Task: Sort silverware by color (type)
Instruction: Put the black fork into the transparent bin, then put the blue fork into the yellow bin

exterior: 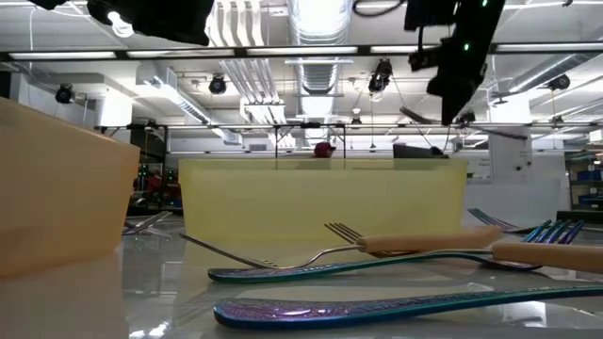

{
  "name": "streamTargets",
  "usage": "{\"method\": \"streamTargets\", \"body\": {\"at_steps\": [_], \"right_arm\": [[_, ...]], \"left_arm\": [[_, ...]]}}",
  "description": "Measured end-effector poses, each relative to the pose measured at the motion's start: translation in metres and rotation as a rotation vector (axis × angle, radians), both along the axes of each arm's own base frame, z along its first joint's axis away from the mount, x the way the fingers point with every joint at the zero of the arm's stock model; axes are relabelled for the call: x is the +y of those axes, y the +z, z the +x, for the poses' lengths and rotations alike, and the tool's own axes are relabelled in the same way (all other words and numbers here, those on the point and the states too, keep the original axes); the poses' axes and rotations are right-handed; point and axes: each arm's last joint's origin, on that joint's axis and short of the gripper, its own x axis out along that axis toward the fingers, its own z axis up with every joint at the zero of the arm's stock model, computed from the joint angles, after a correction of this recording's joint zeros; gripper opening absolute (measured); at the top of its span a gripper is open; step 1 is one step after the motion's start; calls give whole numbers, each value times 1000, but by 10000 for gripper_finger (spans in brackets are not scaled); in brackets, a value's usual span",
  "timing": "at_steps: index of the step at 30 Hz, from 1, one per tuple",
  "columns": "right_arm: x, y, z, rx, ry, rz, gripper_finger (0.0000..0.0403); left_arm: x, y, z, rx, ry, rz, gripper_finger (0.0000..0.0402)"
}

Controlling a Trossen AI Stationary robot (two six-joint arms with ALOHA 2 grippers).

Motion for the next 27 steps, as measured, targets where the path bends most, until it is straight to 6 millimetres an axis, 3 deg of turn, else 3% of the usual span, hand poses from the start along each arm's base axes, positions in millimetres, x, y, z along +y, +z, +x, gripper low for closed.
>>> {"method": "streamTargets", "body": {"at_steps": [8, 27], "right_arm": [[-26, -26, -10, 19, -70, 3, 25], [-25, -30, -8, -16, -35, 90, 98]], "left_arm": [[0, 0, 0, 12, 0, 5, 131], [0, 0, 0, -25, 0, -11, 131]]}}
